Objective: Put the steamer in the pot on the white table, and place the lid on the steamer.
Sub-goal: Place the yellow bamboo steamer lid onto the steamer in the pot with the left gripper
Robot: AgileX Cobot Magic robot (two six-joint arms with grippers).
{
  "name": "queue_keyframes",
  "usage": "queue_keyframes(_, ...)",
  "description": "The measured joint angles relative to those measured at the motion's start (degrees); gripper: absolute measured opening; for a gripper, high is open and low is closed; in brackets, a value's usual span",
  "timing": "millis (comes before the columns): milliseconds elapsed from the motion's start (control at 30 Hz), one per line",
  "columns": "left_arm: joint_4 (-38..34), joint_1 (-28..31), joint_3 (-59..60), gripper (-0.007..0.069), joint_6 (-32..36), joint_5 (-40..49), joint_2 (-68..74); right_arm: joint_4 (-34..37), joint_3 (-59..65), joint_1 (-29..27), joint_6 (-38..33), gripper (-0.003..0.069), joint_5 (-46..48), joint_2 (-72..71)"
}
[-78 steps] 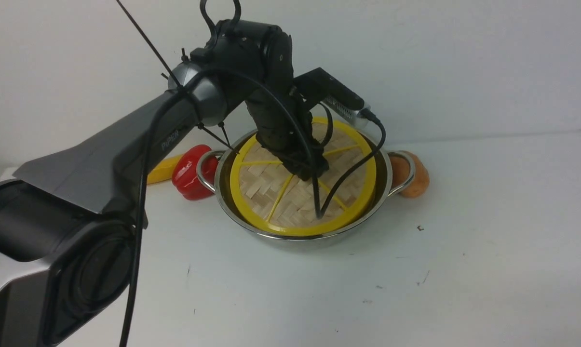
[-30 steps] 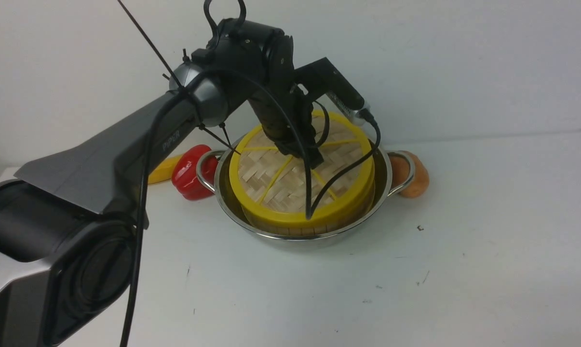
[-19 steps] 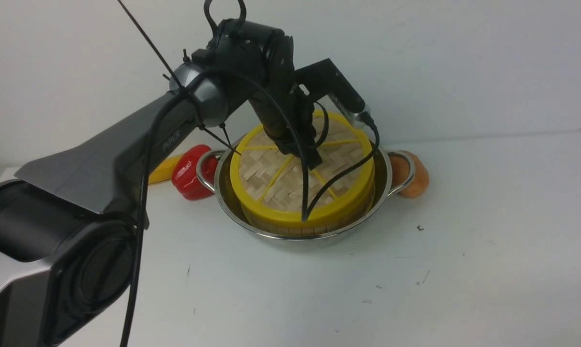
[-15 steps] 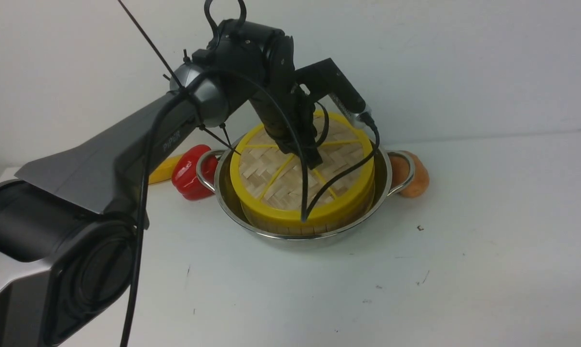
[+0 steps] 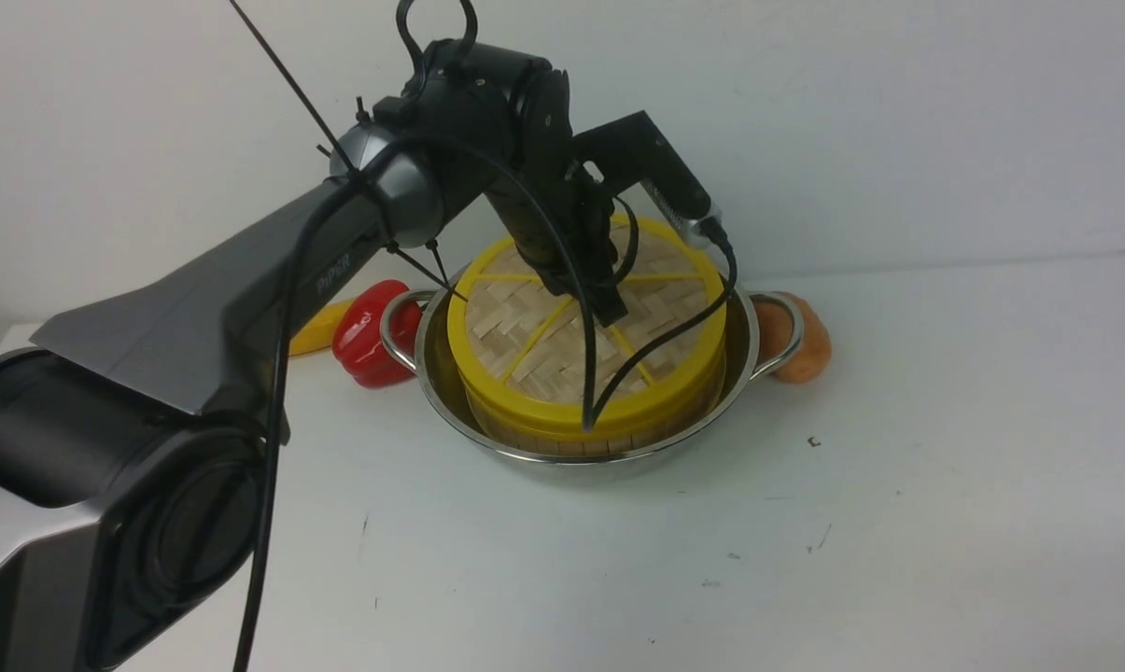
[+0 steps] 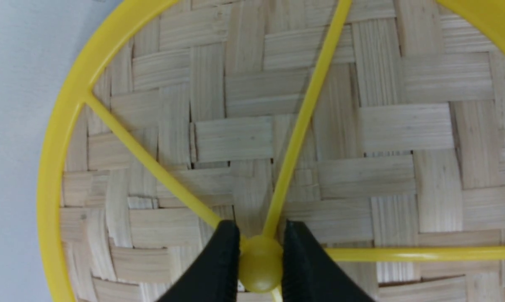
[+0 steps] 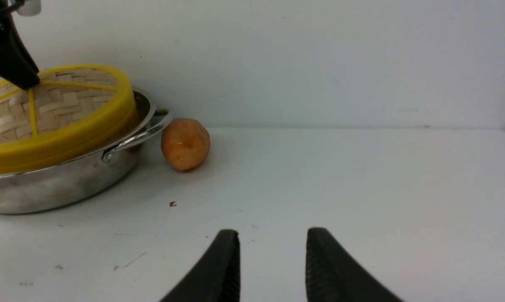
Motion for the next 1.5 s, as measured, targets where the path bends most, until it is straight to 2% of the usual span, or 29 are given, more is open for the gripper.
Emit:
queue_keyframes(233,0.0,0.0,0.0,0.0119,0.0,0.2,0.0,0.0,0.0,0.0,0.0,0.0243,0.0,0.0)
queue_keyframes(300,0.0,0.0,0.0,0.0143,0.0,0.4,0.0,0.0,0.0,0.0,0.0,0.0243,0.0,0.0)
queue_keyframes(433,0.6,0.1,0.0,0.0230,0.0,0.4,0.0,0.0,0.0,0.0,0.0,0.0243,0.0,0.0)
queue_keyframes(467,0.8,0.1,0.0,0.0300,0.0,0.4,0.0,0.0,0.0,0.0,0.0,0.0243,0.0,0.0)
queue_keyframes(600,1.3,0.1,0.0,0.0434,-1.0,0.4,-0.1,0.0,0.0,0.0,0.0,0.0243,0.0,0.0)
queue_keyframes(700,3.0,0.1,0.0,0.0482,-3.4,0.4,-0.8,0.0,0.0,0.0,0.0,0.0243,0.0,0.0)
queue_keyframes(833,6.2,0.1,0.0,0.0489,-8.6,1.3,-4.0,0.0,0.0,0.0,0.0,0.0243,0.0,0.0)
queue_keyframes(967,9.2,0.1,-0.1,0.0437,-17.4,4.9,-10.2,0.0,0.0,0.0,0.0,0.0243,0.0,0.0)
queue_keyframes(1133,11.0,0.1,-0.1,0.0323,-27.4,13.1,-17.3,0.0,0.0,0.0,0.0,0.0243,0.0,0.0)
queue_keyframes(1300,9.7,0.1,-0.1,0.0183,-34.6,14.8,-21.9,0.0,0.0,0.0,0.0,0.0243,0.0,0.0)
queue_keyframes(1500,8.4,0.1,-0.1,0.0068,-39.5,14.9,-24.0,0.0,0.0,0.0,0.0,0.0243,0.0,0.0)
